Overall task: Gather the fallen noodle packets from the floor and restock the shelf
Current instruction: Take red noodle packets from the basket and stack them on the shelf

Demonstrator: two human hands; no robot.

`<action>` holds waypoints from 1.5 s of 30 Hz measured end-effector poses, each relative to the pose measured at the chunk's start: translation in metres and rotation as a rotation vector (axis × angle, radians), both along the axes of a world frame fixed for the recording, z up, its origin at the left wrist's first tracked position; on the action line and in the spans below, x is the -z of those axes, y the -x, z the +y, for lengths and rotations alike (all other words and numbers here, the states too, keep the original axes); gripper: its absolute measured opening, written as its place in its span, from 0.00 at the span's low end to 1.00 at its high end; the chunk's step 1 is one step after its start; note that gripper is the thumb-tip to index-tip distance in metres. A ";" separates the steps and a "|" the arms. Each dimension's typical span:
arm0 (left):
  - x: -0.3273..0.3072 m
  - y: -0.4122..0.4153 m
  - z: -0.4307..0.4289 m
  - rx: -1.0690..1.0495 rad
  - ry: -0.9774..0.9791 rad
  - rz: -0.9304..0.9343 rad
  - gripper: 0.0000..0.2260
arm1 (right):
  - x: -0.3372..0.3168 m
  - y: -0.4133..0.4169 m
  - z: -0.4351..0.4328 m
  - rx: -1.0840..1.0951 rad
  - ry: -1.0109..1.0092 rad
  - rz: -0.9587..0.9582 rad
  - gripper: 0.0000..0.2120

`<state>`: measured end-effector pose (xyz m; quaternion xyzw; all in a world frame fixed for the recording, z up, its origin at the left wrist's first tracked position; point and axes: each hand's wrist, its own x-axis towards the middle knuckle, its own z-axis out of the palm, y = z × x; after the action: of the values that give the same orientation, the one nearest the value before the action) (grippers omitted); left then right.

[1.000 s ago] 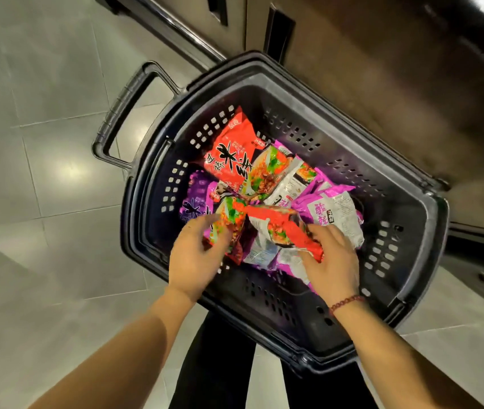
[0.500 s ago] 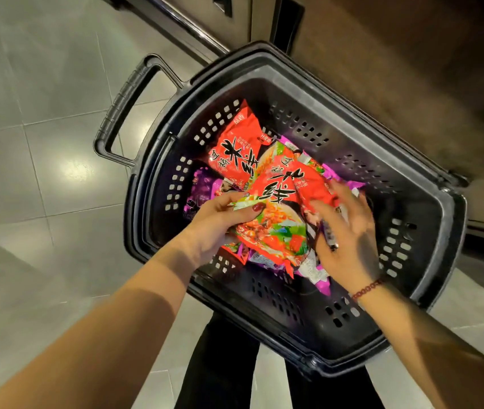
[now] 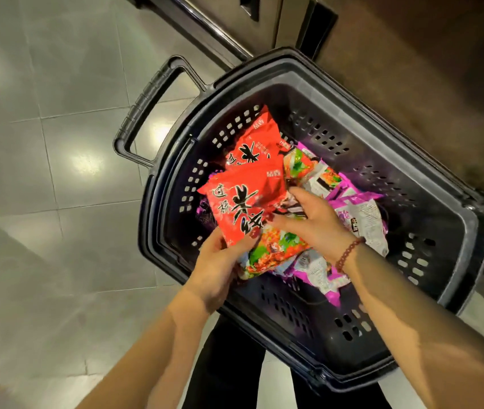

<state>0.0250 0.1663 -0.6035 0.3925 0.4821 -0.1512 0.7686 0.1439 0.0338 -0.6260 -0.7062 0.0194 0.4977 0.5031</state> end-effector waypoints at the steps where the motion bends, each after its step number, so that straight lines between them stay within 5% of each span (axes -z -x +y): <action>1: 0.000 0.003 -0.003 -0.074 -0.014 0.001 0.18 | 0.005 -0.005 0.006 -0.022 0.025 -0.015 0.25; 5: 0.004 0.009 -0.012 -0.350 -0.086 0.077 0.23 | 0.028 -0.036 0.023 0.159 0.145 -0.416 0.24; 7: 0.006 0.008 -0.011 -0.414 -0.105 0.082 0.25 | 0.046 -0.055 0.026 0.062 0.313 -0.586 0.31; 10: 0.008 0.008 -0.008 -0.434 -0.094 0.090 0.25 | 0.067 -0.074 0.033 -0.230 0.481 -0.494 0.40; 14: 0.008 0.006 -0.003 -0.417 -0.077 0.135 0.18 | 0.076 -0.083 0.042 -0.504 0.687 -0.456 0.39; 21: -0.001 0.010 0.008 -0.296 -0.120 0.156 0.13 | 0.062 -0.058 0.016 -0.100 0.375 -0.319 0.20; 26: -0.016 0.016 0.020 -0.225 -0.198 0.140 0.09 | 0.036 -0.037 -0.010 0.111 0.323 -0.271 0.22; 37: -0.150 0.022 0.039 0.034 -0.387 -0.034 0.15 | -0.172 0.017 -0.056 0.440 0.131 -0.141 0.15; 42: -0.255 0.016 0.042 0.176 -0.498 -0.213 0.34 | -0.290 0.043 -0.069 0.506 0.082 -0.195 0.13; 45: -0.314 0.011 0.039 0.248 -0.521 -0.368 0.35 | -0.348 0.058 -0.077 0.582 0.050 -0.213 0.14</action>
<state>0.0136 0.2051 -0.2892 0.6519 0.3066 -0.0419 0.6923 0.0858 -0.0436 -0.2781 -0.7313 0.1801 0.2551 0.6064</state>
